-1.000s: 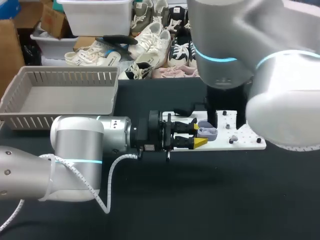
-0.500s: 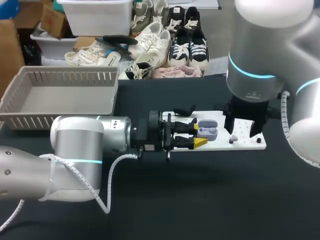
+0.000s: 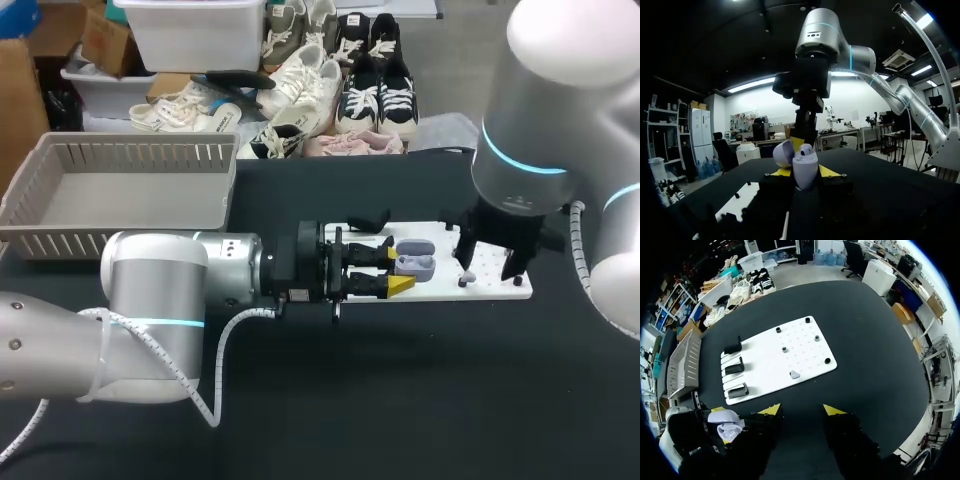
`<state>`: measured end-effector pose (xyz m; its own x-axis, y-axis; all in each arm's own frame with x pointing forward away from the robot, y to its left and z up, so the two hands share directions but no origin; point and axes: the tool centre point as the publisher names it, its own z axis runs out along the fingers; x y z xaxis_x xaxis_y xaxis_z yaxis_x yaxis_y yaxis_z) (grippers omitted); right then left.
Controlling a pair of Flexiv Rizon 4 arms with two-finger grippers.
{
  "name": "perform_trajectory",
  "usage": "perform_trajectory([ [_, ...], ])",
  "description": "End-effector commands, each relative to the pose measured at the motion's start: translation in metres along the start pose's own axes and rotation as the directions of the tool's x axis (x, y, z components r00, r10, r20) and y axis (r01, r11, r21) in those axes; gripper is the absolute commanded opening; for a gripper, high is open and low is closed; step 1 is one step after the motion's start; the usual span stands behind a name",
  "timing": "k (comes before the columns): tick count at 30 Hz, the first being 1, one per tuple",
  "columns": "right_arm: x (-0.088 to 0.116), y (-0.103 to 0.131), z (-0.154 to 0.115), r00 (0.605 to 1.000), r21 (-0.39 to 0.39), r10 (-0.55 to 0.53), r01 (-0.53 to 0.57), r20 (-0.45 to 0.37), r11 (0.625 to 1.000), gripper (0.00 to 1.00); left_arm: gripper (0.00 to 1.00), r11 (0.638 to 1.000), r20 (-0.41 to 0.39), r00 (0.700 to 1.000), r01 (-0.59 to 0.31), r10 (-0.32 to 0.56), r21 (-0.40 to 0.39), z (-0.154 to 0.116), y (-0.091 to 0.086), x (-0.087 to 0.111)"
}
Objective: Pick up each earbud case from the left stands, insert the matching earbuds, close the lid, and place the case in the box.
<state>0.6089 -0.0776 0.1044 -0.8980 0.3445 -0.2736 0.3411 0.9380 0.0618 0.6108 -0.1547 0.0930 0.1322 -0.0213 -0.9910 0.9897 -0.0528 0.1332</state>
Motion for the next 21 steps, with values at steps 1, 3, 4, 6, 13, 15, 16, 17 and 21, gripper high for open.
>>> perform_trajectory([
  [1, -0.002, 0.001, 0.008, 1.0, -0.002, 0.007, -0.007, 0.005, 1.0, 0.47, 0.0, 1.0, 0.0, 1.0, -0.001, 0.001, -0.005, 0.0, -0.001, 0.0],
  [3, -0.003, 0.001, 0.009, 1.0, -0.003, 0.011, -0.011, 0.005, 1.0, 0.47, 0.0, 1.0, 0.008, 1.0, -0.004, 0.004, 0.0, -0.001, -0.002, 0.0],
  [4, -0.004, 0.001, 0.01, 1.0, -0.003, 0.013, -0.013, 0.004, 1.0, 0.47, 0.0, 1.0, 0.009, 1.0, -0.005, 0.005, 0.001, -0.001, -0.003, 0.0],
  [6, -0.005, 0.001, 0.012, 1.0, -0.002, 0.015, -0.015, 0.003, 1.0, 0.47, 0.0, 1.0, 0.012, 1.0, -0.009, 0.009, 0.004, -0.001, -0.005, 0.0],
  [13, -0.01, 0.006, 0.015, 1.0, -0.005, 0.024, -0.024, 0.006, 1.0, 0.47, 0.0, 1.0, 0.018, 1.0, -0.017, 0.017, 0.006, -0.004, -0.009, 0.0],
  [15, -0.011, 0.007, 0.016, 1.0, -0.007, 0.026, -0.026, 0.009, 1.0, 0.47, 0.0, 1.0, 0.018, 1.0, -0.017, 0.017, 0.005, -0.004, -0.011, 0.001],
  [16, -0.012, 0.008, 0.016, 1.0, -0.007, 0.026, -0.026, 0.01, 1.0, 0.47, 0.0, 1.0, 0.018, 1.0, -0.017, 0.017, 0.004, -0.005, -0.012, 0.001],
  [17, -0.013, 0.009, 0.016, 1.0, -0.007, 0.027, -0.026, 0.011, 1.0, 0.47, 0.0, 1.0, 0.018, 1.0, -0.016, 0.016, 0.004, -0.005, -0.012, 0.001],
  [21, -0.017, 0.012, 0.017, 0.999, -0.012, 0.027, -0.027, 0.017, 1.0, 0.47, 0.0, 1.0, 0.016, 1.0, -0.013, 0.013, 0.0, -0.006, -0.015, 0.002],
])
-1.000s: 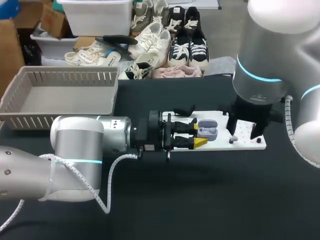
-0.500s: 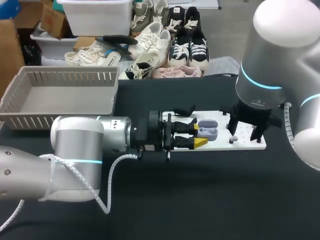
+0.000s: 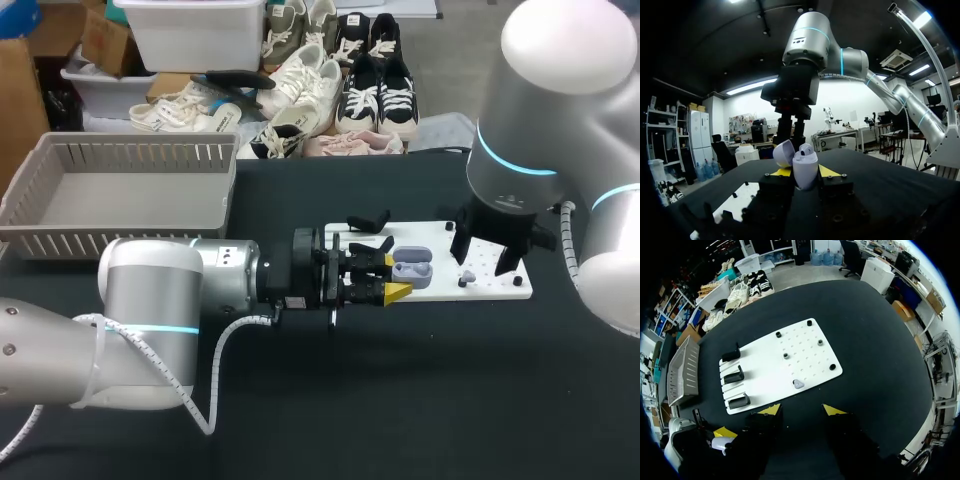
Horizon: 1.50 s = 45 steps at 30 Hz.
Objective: Pick up each earbud case from the left stands, insert the matching earbuds, close the lid, and place the case in the box.
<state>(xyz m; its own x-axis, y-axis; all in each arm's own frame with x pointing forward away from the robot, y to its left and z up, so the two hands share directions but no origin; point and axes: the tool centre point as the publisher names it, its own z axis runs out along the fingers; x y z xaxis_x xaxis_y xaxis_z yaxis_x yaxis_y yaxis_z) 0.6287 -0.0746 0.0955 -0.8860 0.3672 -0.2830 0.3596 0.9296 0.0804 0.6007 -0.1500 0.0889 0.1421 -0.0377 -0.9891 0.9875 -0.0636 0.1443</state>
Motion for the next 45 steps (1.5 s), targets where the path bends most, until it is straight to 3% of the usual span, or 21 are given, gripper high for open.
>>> perform_trajectory([
  [1, -0.004, 0.004, 0.003, 1.0, -0.002, 0.003, -0.003, 0.008, 1.0, 0.47, 0.0, 1.0, 0.0, 1.0, -0.002, 0.002, -0.012, -0.002, -0.004, 0.0],
  [11, -0.01, 0.012, 0.018, 1.0, -0.008, -0.002, 0.002, 0.005, 1.0, 0.47, 0.0, 1.0, -0.005, 1.0, -0.005, 0.005, -0.019, -0.003, -0.005, -0.001],
  [24, -0.009, 0.005, 0.046, 1.0, -0.01, 0.006, -0.006, -0.022, 1.0, 0.51, 0.0, 1.0, -0.005, 1.0, -0.005, 0.005, -0.019, -0.003, -0.005, -0.001],
  [36, -0.008, -0.001, 0.058, 0.999, -0.037, 0.028, -0.028, -0.018, 0.999, 0.43, 0.0, 1.0, -0.005, 1.0, -0.005, 0.005, -0.019, -0.003, -0.005, -0.001],
  [45, -0.008, -0.002, 0.064, 0.999, -0.049, 0.025, -0.026, -0.02, 0.998, 0.44, 0.0, 1.0, -0.005, 1.0, -0.005, 0.005, -0.019, -0.003, -0.005, -0.001],
])
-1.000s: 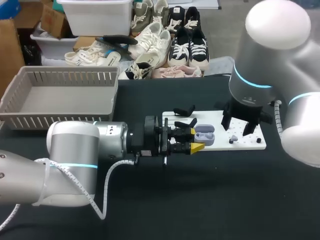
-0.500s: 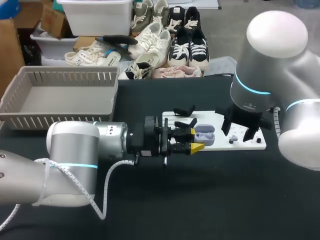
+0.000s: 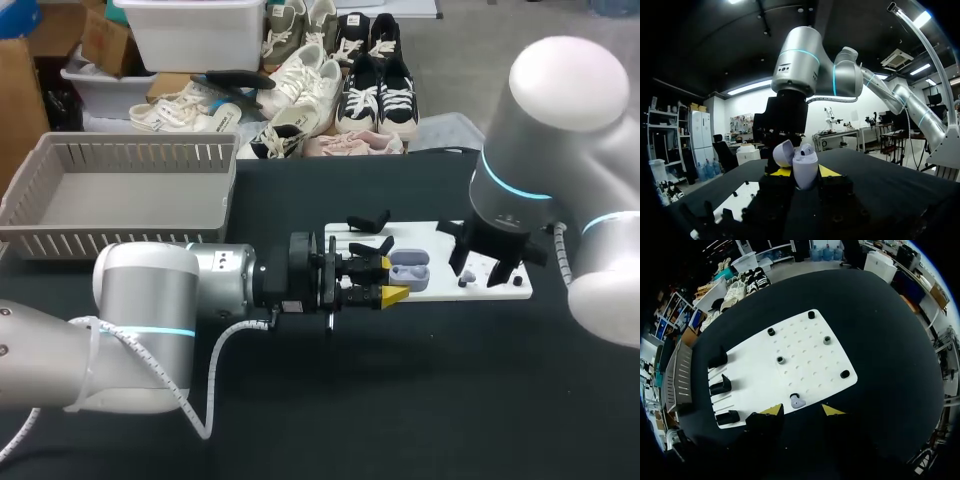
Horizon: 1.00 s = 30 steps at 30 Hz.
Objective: Pick up each earbud case from the left stands, insert the matching earbuds, close the lid, and place the case in the box.
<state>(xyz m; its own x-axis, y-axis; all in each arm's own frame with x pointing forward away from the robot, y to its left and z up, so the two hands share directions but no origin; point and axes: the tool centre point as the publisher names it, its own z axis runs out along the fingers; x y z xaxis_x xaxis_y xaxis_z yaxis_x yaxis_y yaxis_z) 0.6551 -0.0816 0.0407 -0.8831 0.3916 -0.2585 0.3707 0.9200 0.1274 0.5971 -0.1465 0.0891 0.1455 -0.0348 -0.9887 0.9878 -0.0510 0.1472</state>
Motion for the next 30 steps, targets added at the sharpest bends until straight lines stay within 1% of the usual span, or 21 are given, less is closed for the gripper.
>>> perform_trajectory([
  [1, 0.002, -0.001, 0.005, 1.0, -0.008, -0.002, 0.002, 0.003, 1.0, 0.44, 0.0, 1.0, -0.002, 1.0, -0.002, 0.002, -0.007, 0.0, -0.002, 0.0],
  [10, 0.001, 0.002, 0.012, 1.0, -0.02, -0.006, 0.006, -0.004, 1.0, 0.42, 0.0, 1.0, -0.002, 1.0, -0.002, 0.002, -0.007, 0.0, -0.002, 0.0],
  [12, 0.0, 0.002, 0.014, 1.0, -0.021, -0.008, 0.008, -0.006, 1.0, 0.38, 0.0, 1.0, -0.002, 1.0, -0.002, 0.002, -0.007, 0.0, -0.002, 0.0],
  [30, -0.004, 0.004, 0.019, 1.0, -0.04, -0.009, 0.008, -0.013, 0.999, 0.34, 0.0, 1.0, -0.002, 1.0, -0.002, 0.002, -0.007, 0.0, -0.002, 0.0],
])
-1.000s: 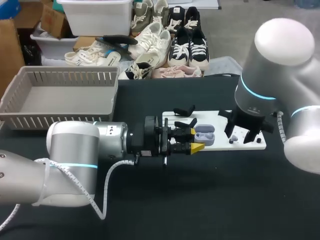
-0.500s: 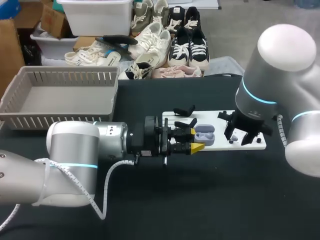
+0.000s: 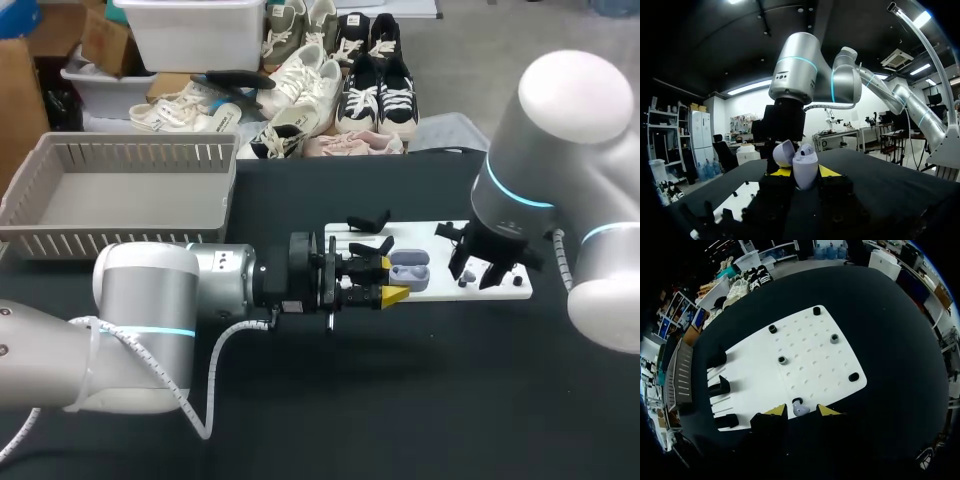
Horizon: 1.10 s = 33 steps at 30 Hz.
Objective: Pick up each earbud case from the left stands, insert the matching earbuds, close the lid, and place the case in the box.
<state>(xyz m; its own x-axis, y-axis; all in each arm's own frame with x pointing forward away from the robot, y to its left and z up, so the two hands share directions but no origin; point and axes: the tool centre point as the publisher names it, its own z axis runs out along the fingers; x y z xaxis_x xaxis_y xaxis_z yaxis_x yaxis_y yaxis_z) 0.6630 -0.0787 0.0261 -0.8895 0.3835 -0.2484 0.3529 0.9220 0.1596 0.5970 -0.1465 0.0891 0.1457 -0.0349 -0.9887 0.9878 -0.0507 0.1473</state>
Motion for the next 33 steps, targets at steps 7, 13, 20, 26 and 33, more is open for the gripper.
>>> perform_trajectory([
  [7, -0.0027, 0.0002, 0.0055, 1.0, -0.007, 0.0, 0.0, -0.006, 1.0, 0.33, 0.0, 1.0, -0.002, 1.0, -0.001, 0.001, -0.006, 0.0002, -0.0016, -0.0005],
  [13, -0.0033, 0.0009, 0.0062, 1.0, -0.009, -0.001, 0.001, -0.008, 1.0, 0.31, 0.0, 1.0, -0.002, 1.0, -0.001, 0.001, -0.006, 0.0002, -0.0016, -0.0005],
  [20, -0.0053, 0.0005, 0.0072, 1.0, -0.011, 0.002, -0.002, -0.011, 1.0, 0.3, 0.0, 1.0, -0.002, 1.0, -0.001, 0.001, -0.006, 0.0002, -0.0016, -0.0005],
  [26, -0.006, -0.0001, 0.0089, 1.0, -0.009, 0.0, -0.001, -0.015, 1.0, 0.27, 0.0, 1.0, -0.002, 1.0, -0.001, 0.001, -0.006, 0.0002, -0.0016, -0.0005],
  [33, -0.0061, -0.0003, 0.009, 1.0, -0.008, -0.002, 0.002, -0.018, 1.0, 0.24, 0.0, 1.0, -0.002, 1.0, -0.001, 0.001, -0.006, 0.0002, -0.0016, -0.0005],
])
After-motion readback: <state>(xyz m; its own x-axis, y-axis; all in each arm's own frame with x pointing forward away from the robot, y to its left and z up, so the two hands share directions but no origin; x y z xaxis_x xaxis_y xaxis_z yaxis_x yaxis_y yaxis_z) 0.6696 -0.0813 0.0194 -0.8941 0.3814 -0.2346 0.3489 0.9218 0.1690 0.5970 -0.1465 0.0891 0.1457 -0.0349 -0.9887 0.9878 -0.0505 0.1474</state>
